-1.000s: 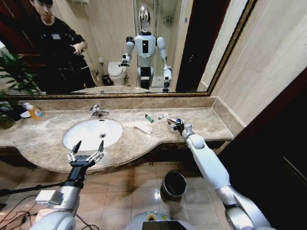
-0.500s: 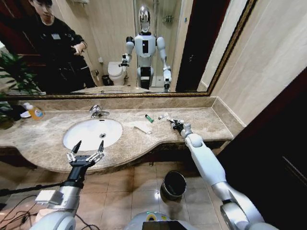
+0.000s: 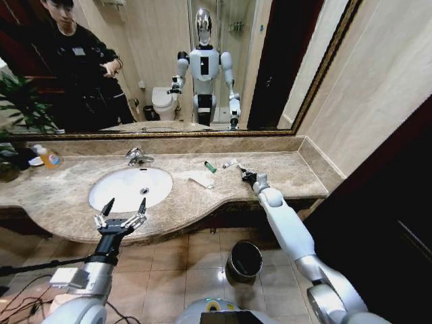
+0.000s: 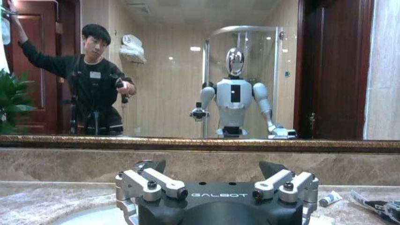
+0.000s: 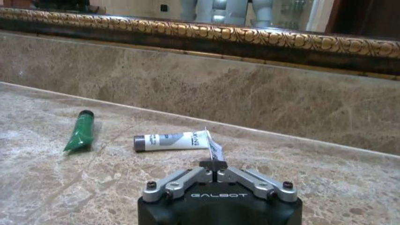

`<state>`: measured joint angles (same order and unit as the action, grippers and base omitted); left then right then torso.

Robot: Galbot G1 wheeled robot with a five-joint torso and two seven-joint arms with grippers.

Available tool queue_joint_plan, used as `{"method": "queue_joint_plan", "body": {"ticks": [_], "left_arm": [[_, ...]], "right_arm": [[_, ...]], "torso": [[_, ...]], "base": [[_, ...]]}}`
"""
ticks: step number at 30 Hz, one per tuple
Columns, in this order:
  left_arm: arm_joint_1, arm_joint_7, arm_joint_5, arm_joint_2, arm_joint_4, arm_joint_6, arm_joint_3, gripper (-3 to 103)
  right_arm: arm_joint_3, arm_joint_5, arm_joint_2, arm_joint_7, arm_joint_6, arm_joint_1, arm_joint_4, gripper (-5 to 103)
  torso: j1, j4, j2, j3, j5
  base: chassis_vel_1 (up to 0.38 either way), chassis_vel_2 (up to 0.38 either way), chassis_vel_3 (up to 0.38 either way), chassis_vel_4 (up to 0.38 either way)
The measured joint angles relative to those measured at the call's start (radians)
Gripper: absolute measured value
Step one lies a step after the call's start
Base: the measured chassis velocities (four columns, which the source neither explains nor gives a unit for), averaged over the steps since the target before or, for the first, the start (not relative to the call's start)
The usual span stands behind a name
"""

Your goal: Pick up the trash from the sink and place it in the trash bin.

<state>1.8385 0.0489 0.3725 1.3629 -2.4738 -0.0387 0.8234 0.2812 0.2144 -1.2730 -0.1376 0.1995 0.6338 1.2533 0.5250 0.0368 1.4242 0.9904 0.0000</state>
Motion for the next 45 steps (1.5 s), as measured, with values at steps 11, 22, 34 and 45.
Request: {"method": "queue_joint_plan", "body": {"ticks": [11,22,34,45], "left_arm": [[0.0,0.0,0.0,0.0,0.0,0.0,0.0,100],[0.0,0.0,0.0,0.0,0.0,0.0,0.0,100],[0.0,0.0,0.0,0.0,0.0,0.0,0.0,100],[0.0,0.0,0.0,0.0,0.0,0.0,0.0,100]], "right_arm": [[0.013,0.028,0.033,0.014,0.023,0.041,0.07,0],[0.074,0.066,0.091,0.036,0.03,0.15,0.194,0],[0.203,0.094,0.151,0.038,0.04,0.388,0.406,0],[0.257,0.138,0.119,0.052,0.031,0.704,0.669,0]], "torso": [[0.0,0.0,0.0,0.0,0.0001],[0.0,0.0,0.0,0.0,0.0002],[0.0,-0.0002,0.0,0.0,0.0001],[0.0,-0.0002,0.0,0.0,-0.0001]], "base": [[0.0,0.0,0.0,0.0],[0.0,0.0,0.0,0.0],[0.0,0.0,0.0,0.0],[0.0,0.0,0.0,0.0]]}}
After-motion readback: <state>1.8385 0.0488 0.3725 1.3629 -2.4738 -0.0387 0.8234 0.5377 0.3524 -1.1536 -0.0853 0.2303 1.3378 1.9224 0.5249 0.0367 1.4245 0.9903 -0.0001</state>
